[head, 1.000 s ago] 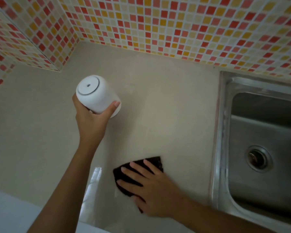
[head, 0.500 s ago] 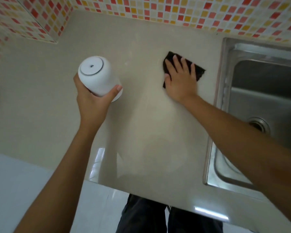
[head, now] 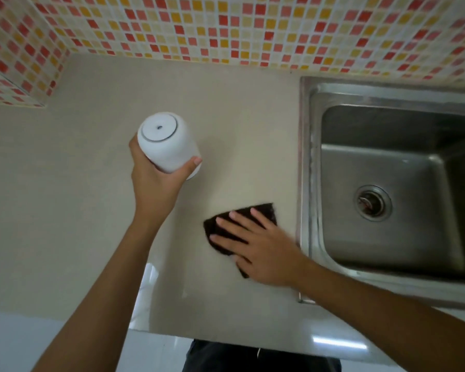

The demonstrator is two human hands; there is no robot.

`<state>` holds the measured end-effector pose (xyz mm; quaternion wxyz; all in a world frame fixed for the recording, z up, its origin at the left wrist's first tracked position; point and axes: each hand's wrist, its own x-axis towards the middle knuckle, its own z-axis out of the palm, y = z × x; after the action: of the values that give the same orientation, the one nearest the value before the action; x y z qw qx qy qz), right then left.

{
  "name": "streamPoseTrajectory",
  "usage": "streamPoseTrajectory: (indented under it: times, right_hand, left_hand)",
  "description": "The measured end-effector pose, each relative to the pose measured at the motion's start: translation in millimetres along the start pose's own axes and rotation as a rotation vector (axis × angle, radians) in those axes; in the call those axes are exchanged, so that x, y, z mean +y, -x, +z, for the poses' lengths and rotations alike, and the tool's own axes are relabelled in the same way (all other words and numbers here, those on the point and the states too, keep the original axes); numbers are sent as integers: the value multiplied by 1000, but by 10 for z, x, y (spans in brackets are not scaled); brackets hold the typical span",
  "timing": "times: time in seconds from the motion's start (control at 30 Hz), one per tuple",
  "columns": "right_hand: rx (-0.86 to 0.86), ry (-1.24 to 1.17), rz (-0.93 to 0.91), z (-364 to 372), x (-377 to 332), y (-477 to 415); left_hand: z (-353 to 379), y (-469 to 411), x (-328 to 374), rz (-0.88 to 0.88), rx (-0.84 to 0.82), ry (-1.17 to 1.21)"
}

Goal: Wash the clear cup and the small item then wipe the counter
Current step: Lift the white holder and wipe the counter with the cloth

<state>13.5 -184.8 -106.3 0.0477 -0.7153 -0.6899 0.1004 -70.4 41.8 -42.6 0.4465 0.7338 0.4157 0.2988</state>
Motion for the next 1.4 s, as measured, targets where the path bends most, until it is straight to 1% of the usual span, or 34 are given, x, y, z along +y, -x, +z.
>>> streamPoseTrajectory:
  times: [0.07,0.13,0.27,0.37,0.53,0.67,0.73,0.77,0.83,0.87,0.9,0.93,1.0,1.03,1.1,1.13,1.17,1.2,1.23,1.3,1.33,1.4]
  right_hand:
    - [64,52,208,-74,464,-237]
    - [101,75,371,-188,930,-572]
    - [86,-28,593,-420,1671,-1242]
    - [111,-37,707,-440,1805,-1477]
    - [122,-42,681,-331,1416,-1161]
    - [126,-31,643,-195,787,-711]
    - [98,-37,598,-140,502,-466]
    - [80,-45,575,-110,374,-338]
    - [47,-62,529,-60,138,-104]
    - [24,-75,512,-52,41,-17]
    - [2,-92,503,-57,-38,50]
    - [-19,-105,498,-71,-86,89]
    - [8,-210,479,-147,-74,82]
    - [54,-344,481,-198,-34,71]
    - [200,-693,566,-300,71,106]
    - [303,-751,631,-346,144,155]
    - [381,-681,692,-369,220,209]
    - [397,-567,740,-389,283,262]
    - [363,-470,766,-414,331,300]
    - [232,-356,778,-459,395,327]
    - [185,-341,784,-482,414,321]
    - [149,-361,812,-536,452,305]
  left_hand:
    - [61,16,-46,-12,-17,2]
    - [131,53,-80,-30,-39,6]
    - [251,91,-103,-43,-67,23]
    - [282,91,-131,-28,-73,28]
    - [258,143,-159,-5,-109,68]
    - [224,159,-161,-2,-135,72]
    - [204,198,-173,-20,-161,63]
    - [195,269,-187,-48,-144,54]
    - [174,575,-183,-130,-3,55]
    - [157,786,-167,-137,83,59]
    - [145,999,-147,-118,129,52]
    - [141,1181,-107,-89,121,32]
    - [183,1351,-67,-16,-7,-11]
    - [235,1336,-63,31,-91,-22]
    - [381,1194,-29,121,-245,-38]
    - [473,1099,-18,148,-309,-61]
    - [575,993,-10,177,-361,-114]
    - [679,886,-14,209,-409,-196]
    - [772,792,-18,238,-459,-291]
    - [907,639,-12,281,-543,-459]
    - [943,583,-4,296,-565,-515]
    - [969,511,33,297,-586,-565]
